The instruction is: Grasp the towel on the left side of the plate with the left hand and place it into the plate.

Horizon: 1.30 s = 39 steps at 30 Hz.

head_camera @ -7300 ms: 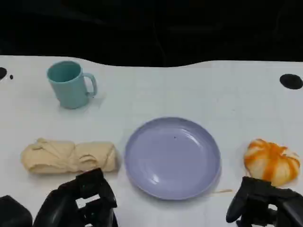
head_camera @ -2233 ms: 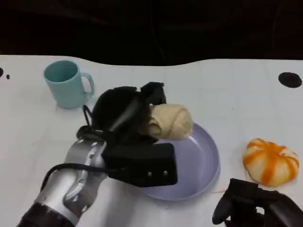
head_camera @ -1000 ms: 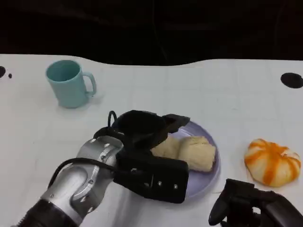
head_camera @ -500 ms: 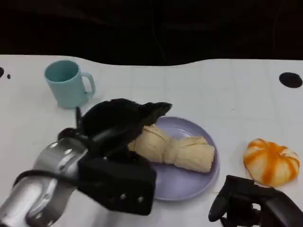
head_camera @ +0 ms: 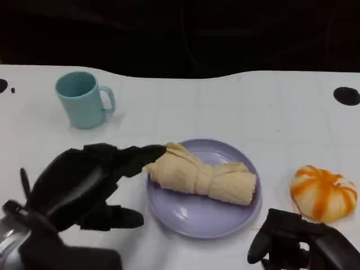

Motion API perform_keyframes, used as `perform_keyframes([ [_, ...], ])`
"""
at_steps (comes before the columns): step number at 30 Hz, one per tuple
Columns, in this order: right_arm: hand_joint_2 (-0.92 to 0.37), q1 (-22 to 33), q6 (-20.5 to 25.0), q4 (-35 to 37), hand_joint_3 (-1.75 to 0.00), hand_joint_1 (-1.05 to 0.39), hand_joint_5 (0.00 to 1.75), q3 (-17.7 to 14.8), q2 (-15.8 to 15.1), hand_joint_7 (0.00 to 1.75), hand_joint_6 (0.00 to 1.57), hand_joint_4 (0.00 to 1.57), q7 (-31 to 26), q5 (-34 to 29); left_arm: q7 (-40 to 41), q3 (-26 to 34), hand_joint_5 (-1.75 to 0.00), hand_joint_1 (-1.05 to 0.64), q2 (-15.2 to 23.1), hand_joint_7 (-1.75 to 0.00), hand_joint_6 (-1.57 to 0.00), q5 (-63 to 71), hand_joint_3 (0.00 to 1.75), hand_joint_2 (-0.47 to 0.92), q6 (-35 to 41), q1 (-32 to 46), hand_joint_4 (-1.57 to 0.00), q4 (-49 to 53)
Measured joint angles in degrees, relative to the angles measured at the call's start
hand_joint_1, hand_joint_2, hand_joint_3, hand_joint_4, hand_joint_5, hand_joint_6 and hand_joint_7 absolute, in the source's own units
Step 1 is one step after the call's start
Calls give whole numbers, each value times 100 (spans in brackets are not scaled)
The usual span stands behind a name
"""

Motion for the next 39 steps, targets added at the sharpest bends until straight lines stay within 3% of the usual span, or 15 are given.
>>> perform_keyframes([
  [1, -58, 3, 1, 2, -114, -3, 175, -7, -2, 148, 62, 73, 2, 4, 89, 90, -75, -27, -67, -13, -76, -126, 2, 91, -97, 103, -75, -15],
  [4, -58, -2, 10, 1, -114, -3, 175, -16, -6, 147, 62, 72, 2, 7, 212, 307, -103, -9, -356, -24, -98, -909, 11, 90, -306, 404, -80, -51],
  [5, -58, -3, 16, -1, -114, -3, 175, -17, -7, 147, 62, 72, 1, 6, 204, 363, -109, -6, -481, -37, -97, -1254, 35, 79, -301, 493, -81, -66],
  [6, -58, -2, 24, -1, -113, -4, 175, -16, -7, 147, 62, 72, 0, 6, 185, 401, -118, 0, -617, -61, -96, -1591, 80, 59, -273, 587, -85, -88],
  [7, -58, -3, 37, -2, -112, -4, 175, -16, -7, 147, 62, 73, 1, 6, 157, 429, -123, 3, -744, -78, -94, -1924, 102, 51, -250, 692, -88, -104],
  [11, -59, -8, 92, -14, -111, -4, 175, -17, -8, 147, 62, 73, -1, 6, 19, 519, -146, 4, -1124, -118, -86, -2852, 137, 41, 44, 1062, -93, -237],
  [15, -59, -17, 111, -24, -111, -5, 175, -18, -10, 147, 62, 73, -5, -2, -111, 573, -172, -6, -1356, -149, -80, -3506, 139, 46, 630, 1441, -91, -651],
  [18, -58, -27, 110, -25, -110, -5, 175, -22, -10, 146, 62, 73, -3, -1, -175, 588, -174, -7, -1436, -158, -78, -3865, 141, 45, 1288, 1699, -90, -1005],
  [27, -59, -49, 109, -25, -109, -5, 175, -117, -13, 145, 62, 72, 27, 10, -214, 821, -175, -6, -1629, -169, -73, -5049, 139, 45, 2971, 1790, -89, -1511],
  [39, -59, -69, -34, 36, -108, -4, 175, -151, -47, 145, 63, 72, 88, 3, -419, 999, -175, -8, -1634, -171, -71, -5802, 139, 44, 3944, 1601, -86, -1518],
])
